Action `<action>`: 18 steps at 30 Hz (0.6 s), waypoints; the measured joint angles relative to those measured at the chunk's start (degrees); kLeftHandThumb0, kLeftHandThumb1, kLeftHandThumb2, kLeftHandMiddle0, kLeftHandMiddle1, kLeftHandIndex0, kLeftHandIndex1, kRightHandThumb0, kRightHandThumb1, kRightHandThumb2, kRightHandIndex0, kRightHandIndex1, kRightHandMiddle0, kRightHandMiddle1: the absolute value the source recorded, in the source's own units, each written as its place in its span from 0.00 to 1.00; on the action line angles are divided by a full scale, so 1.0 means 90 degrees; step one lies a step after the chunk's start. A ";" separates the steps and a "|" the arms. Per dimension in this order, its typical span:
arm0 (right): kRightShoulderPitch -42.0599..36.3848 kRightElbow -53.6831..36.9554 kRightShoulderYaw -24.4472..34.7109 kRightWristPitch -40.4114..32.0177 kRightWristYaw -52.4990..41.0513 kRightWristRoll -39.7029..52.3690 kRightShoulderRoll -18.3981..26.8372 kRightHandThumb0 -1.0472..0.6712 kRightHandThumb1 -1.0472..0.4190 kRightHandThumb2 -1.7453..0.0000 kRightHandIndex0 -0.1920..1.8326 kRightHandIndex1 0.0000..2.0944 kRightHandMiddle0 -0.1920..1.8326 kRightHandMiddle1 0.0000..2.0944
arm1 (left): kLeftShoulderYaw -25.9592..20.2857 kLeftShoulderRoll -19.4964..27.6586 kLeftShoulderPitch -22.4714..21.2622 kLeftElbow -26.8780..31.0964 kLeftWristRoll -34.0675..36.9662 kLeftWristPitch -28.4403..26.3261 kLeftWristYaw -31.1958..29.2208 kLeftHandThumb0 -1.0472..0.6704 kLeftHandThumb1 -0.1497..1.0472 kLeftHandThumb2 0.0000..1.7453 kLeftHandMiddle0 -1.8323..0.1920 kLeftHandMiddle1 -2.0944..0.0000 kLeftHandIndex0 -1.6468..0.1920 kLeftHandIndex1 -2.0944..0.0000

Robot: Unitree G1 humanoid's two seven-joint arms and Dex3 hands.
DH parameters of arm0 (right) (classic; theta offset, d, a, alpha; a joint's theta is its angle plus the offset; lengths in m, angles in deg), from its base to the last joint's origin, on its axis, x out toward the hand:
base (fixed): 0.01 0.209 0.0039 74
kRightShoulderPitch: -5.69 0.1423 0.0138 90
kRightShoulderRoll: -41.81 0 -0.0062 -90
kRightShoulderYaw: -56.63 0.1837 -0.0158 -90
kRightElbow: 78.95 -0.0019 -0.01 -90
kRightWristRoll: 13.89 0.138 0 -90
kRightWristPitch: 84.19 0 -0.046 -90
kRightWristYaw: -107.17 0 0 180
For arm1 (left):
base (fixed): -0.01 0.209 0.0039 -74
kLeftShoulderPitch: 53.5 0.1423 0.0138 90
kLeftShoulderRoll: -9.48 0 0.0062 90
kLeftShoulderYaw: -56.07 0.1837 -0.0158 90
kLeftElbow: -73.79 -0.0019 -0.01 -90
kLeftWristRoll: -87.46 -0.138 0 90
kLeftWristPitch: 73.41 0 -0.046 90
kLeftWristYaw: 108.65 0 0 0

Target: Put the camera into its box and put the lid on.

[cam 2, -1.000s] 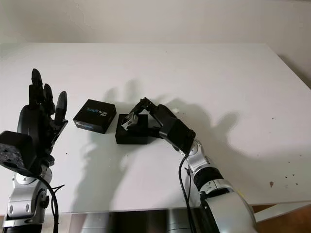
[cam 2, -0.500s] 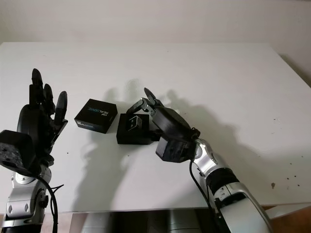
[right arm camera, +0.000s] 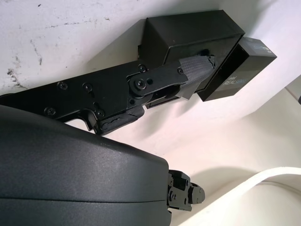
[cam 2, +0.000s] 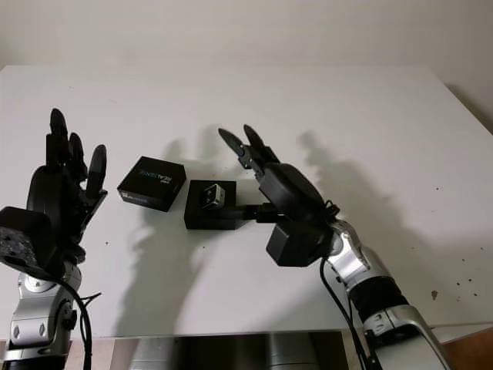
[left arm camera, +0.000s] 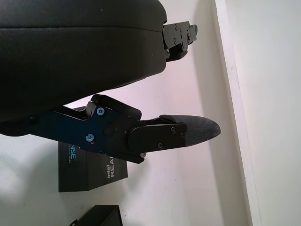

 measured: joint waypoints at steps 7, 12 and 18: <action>-0.0554 -0.0788 -0.0015 -0.0133 0.0266 -0.0411 0.0051 0.25 0.00 0.90 0.09 0.05 0.08 0.06 | -0.0002 0.0000 0.0005 0.0002 0.0015 -0.0002 -0.0014 0.24 1.00 0.27 0.97 0.98 0.98 1.00; -0.0659 -0.1132 -0.0026 -0.0824 0.0274 -0.0620 -0.0074 0.24 0.00 0.94 0.18 0.07 0.21 0.11 | 0.0000 0.0000 0.0004 0.0001 0.0009 -0.0004 -0.0011 0.24 1.00 0.27 0.97 0.98 0.98 1.00; -0.0655 -0.2149 -0.0187 -0.2123 -0.0399 -0.0988 -0.0265 0.21 0.01 0.96 0.17 0.05 0.21 0.11 | 0.0004 0.0000 0.0007 0.0014 0.0004 -0.0060 -0.0012 0.24 1.00 0.27 0.97 0.98 0.98 1.00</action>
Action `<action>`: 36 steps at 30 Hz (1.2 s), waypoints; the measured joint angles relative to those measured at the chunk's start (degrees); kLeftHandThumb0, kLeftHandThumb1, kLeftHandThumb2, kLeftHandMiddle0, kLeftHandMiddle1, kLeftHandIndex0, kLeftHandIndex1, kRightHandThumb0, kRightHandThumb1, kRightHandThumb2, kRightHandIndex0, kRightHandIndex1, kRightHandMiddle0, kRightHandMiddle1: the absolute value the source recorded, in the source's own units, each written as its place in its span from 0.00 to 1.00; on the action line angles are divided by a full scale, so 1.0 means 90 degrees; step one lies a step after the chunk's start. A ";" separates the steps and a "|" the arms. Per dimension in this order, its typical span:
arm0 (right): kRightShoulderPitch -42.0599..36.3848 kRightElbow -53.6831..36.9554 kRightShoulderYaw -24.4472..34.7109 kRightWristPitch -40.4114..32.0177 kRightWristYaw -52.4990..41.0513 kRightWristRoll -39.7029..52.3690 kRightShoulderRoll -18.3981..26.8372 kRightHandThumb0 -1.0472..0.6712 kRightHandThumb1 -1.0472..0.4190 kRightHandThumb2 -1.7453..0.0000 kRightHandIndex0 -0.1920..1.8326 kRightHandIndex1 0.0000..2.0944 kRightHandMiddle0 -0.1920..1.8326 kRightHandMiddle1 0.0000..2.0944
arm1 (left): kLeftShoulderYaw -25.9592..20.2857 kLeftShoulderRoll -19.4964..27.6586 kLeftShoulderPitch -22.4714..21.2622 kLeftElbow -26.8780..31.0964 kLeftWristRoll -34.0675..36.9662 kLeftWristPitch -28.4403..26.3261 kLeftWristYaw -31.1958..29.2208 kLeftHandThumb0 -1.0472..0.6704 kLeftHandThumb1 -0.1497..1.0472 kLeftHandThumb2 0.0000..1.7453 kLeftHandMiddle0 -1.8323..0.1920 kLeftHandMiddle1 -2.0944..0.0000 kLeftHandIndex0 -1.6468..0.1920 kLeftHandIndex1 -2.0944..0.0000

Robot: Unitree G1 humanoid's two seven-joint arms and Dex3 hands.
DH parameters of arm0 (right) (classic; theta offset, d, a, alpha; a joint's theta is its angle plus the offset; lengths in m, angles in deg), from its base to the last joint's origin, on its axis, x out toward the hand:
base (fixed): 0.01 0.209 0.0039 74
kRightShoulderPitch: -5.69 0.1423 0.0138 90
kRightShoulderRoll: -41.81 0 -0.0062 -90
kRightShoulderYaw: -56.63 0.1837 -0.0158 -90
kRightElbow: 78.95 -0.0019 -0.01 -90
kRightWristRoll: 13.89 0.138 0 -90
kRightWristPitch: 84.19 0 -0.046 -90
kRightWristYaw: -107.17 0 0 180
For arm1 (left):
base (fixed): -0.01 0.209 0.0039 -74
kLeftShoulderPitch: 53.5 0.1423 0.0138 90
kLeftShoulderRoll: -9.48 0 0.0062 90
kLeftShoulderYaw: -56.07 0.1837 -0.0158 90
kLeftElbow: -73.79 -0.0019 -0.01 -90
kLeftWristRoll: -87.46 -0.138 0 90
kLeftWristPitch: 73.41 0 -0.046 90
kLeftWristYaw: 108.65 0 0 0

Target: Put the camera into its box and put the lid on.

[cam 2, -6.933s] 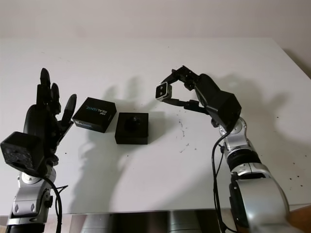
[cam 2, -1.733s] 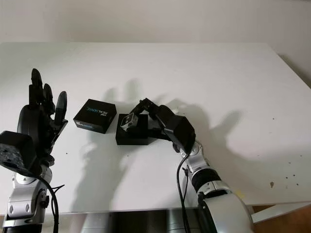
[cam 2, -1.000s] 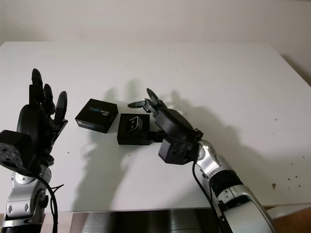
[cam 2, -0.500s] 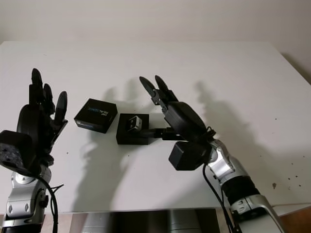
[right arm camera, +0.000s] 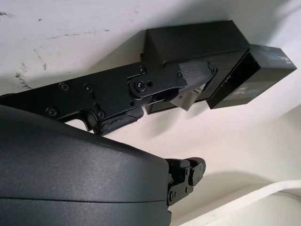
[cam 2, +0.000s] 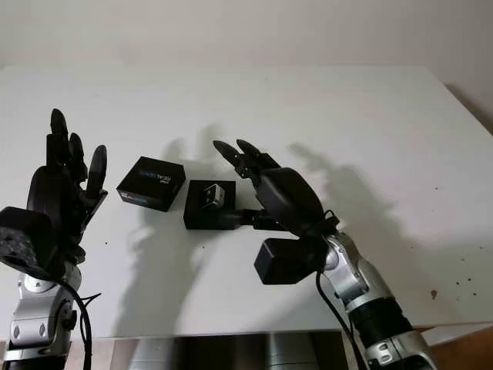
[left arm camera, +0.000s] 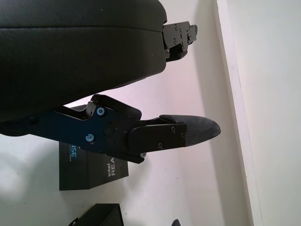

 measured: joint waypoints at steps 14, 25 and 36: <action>0.0867 -0.1400 -0.0398 -0.1557 -0.1133 -0.1090 -0.0051 0.20 0.02 0.97 0.24 0.03 0.24 0.17 | 0.0092 0.0000 -0.0063 -0.0045 -0.0065 -0.0009 0.0010 0.25 1.00 0.28 0.98 0.98 0.99 1.00; 0.1025 -0.1728 -0.0563 -0.1776 -0.1467 -0.1800 0.0150 0.16 0.04 0.97 0.24 0.03 0.25 0.15 | 0.0109 -0.0012 -0.0065 -0.0042 -0.0065 -0.0008 0.0034 0.25 1.00 0.28 0.98 0.98 0.99 1.00; 0.1045 -0.2118 -0.0748 -0.1942 -0.2312 -0.2266 0.0308 0.16 0.05 0.97 0.23 0.03 0.20 0.36 | 0.0116 -0.0052 -0.0070 -0.0043 -0.0023 0.0018 0.0079 0.25 1.00 0.29 0.98 0.98 0.99 1.00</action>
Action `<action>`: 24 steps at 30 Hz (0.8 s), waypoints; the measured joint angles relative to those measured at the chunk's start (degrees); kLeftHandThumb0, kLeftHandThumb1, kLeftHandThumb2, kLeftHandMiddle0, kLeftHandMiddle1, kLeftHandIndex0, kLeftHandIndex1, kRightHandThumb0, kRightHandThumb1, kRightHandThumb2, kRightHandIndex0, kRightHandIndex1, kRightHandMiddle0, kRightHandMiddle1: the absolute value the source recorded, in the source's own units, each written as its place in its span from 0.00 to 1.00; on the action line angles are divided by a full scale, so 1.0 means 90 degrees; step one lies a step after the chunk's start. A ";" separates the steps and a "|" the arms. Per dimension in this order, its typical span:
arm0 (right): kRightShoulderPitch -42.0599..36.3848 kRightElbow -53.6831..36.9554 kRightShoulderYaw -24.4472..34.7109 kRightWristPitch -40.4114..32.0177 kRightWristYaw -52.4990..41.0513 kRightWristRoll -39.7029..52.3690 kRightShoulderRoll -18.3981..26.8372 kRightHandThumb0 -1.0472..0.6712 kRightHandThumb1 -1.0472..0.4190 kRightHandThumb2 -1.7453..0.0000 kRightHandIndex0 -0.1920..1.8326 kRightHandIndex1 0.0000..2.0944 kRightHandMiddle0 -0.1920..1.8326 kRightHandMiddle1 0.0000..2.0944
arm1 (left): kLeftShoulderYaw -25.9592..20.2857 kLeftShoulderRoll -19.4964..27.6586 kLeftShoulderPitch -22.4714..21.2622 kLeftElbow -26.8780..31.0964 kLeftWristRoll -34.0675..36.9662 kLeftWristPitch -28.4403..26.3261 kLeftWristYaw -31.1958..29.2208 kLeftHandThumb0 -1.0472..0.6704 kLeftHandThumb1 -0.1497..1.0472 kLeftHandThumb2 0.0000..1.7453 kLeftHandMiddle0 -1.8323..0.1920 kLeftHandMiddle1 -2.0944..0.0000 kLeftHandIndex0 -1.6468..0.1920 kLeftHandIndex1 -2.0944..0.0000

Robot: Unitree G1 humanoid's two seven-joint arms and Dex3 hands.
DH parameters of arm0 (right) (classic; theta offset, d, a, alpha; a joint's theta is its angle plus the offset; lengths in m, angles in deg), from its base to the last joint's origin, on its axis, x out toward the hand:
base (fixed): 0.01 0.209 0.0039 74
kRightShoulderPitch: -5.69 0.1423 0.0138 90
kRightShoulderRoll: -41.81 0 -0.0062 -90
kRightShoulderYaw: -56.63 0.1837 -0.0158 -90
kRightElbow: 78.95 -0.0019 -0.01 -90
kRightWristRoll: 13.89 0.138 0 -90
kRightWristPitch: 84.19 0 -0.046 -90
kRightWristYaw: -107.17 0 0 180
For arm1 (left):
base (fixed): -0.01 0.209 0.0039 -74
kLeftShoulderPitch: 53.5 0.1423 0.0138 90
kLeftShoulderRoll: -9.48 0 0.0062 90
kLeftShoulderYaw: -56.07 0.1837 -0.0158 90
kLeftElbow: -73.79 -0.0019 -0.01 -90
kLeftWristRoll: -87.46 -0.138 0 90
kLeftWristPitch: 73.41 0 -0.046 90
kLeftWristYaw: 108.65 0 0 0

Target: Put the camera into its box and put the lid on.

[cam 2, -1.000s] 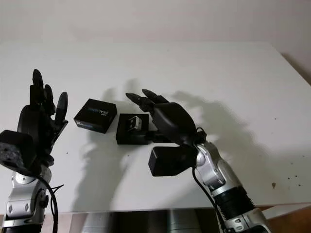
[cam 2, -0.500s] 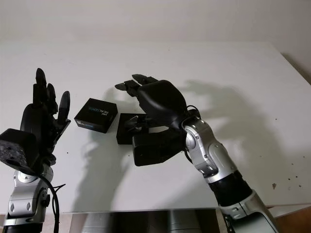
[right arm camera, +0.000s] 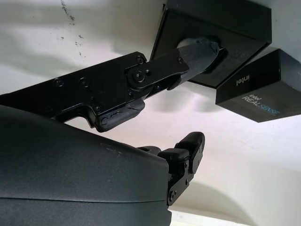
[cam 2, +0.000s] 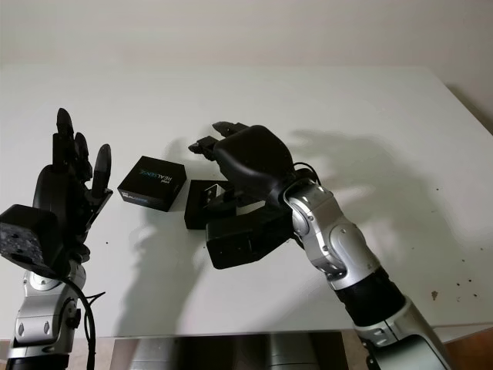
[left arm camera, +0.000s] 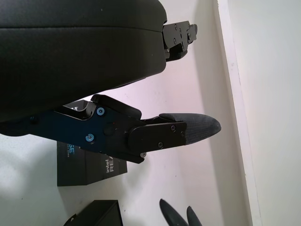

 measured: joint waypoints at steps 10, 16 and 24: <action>-0.0013 -0.0062 -0.0088 -0.0049 0.0021 -0.0369 0.0034 0.15 0.05 0.97 0.24 0.03 0.13 0.47 | 0.0010 -0.0001 -0.0002 -0.0080 0.0007 0.0076 0.0043 0.26 1.00 0.29 0.99 0.98 1.00 1.00; -0.0085 0.0087 -0.0123 -0.0076 0.0485 -0.0548 -0.0029 0.16 0.04 0.97 0.25 0.03 0.12 0.53 | 0.0011 -0.0001 -0.0002 -0.0080 0.0000 0.0076 0.0045 0.26 1.00 0.29 0.98 0.98 1.00 1.00; -0.0095 0.0497 -0.0152 -0.0105 0.0953 -0.0530 -0.0100 0.18 0.03 0.97 0.26 0.03 0.11 0.65 | 0.0016 -0.0003 -0.0001 -0.0079 0.0007 0.0071 0.0045 0.25 1.00 0.28 0.99 0.98 1.00 1.00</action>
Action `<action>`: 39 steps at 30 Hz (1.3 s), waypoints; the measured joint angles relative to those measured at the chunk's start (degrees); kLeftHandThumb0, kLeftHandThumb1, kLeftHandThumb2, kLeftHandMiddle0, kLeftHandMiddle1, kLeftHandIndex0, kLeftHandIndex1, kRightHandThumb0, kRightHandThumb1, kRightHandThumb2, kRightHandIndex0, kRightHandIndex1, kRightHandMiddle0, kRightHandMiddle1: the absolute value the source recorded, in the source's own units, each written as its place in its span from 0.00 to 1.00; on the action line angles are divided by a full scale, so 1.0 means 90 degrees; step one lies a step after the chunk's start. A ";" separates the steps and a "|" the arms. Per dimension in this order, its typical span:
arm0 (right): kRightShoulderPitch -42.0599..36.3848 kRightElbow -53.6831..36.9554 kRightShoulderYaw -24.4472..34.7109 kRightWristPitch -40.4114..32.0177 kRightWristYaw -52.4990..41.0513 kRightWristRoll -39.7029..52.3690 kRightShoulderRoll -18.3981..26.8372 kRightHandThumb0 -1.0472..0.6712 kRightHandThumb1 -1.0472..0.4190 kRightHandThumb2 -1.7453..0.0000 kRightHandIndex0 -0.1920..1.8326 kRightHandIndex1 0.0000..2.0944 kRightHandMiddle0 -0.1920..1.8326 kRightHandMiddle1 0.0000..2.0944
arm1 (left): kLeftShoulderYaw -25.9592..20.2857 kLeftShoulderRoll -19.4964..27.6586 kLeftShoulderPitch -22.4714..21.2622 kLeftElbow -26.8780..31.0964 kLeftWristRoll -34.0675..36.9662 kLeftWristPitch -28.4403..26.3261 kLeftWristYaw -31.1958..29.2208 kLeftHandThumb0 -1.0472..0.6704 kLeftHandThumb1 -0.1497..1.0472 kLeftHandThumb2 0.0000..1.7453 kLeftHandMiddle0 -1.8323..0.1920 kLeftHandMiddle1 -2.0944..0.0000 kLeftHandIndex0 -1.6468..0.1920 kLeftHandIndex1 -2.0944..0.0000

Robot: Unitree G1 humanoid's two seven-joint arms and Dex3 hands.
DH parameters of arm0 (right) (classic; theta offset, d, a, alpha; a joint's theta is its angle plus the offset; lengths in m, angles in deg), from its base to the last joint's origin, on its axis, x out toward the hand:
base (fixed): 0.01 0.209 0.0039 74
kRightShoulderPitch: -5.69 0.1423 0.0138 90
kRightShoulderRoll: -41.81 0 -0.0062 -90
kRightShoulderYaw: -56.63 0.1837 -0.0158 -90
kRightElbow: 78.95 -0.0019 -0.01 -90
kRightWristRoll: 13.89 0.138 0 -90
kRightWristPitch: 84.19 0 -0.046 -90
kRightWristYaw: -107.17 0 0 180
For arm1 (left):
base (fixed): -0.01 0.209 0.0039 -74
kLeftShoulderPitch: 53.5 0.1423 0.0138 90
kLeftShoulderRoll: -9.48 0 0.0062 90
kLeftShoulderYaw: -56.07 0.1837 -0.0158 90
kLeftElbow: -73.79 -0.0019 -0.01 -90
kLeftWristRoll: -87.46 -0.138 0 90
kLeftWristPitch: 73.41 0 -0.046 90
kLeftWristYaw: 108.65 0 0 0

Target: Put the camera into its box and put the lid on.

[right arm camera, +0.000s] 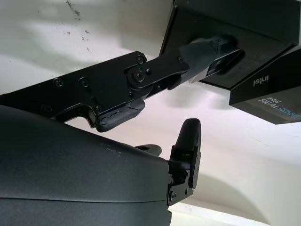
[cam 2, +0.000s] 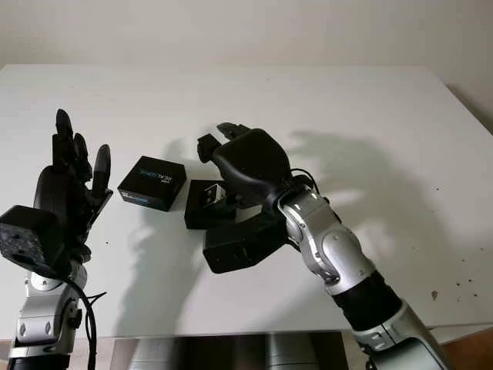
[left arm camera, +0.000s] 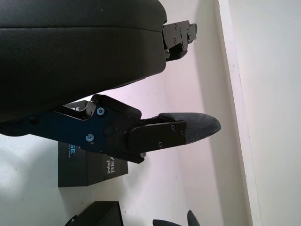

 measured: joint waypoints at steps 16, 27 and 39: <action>0.0009 0.0127 -0.0116 -0.0042 -0.0087 0.0068 -0.0011 0.16 0.02 0.97 0.26 0.03 0.12 0.70 | 0.0003 0.0000 0.0000 0.0000 -0.0010 -0.0018 0.0011 0.25 1.00 0.28 0.98 0.97 0.99 1.00; 0.0009 0.0209 -0.0187 -0.0021 0.0014 0.0084 -0.0017 0.17 0.02 0.97 0.28 0.03 0.13 0.73 | 0.0003 -0.0001 0.0000 0.0025 0.0000 -0.0062 0.0009 0.26 1.00 0.28 0.98 0.98 1.00 1.00; 0.0146 0.0552 -0.0309 -0.0058 -0.0038 0.0049 -0.0080 0.22 0.03 0.97 0.28 0.03 0.16 0.68 | 0.0004 -0.0008 0.0001 0.0062 -0.0006 -0.0070 0.0017 0.26 1.00 0.28 0.98 0.98 1.00 1.00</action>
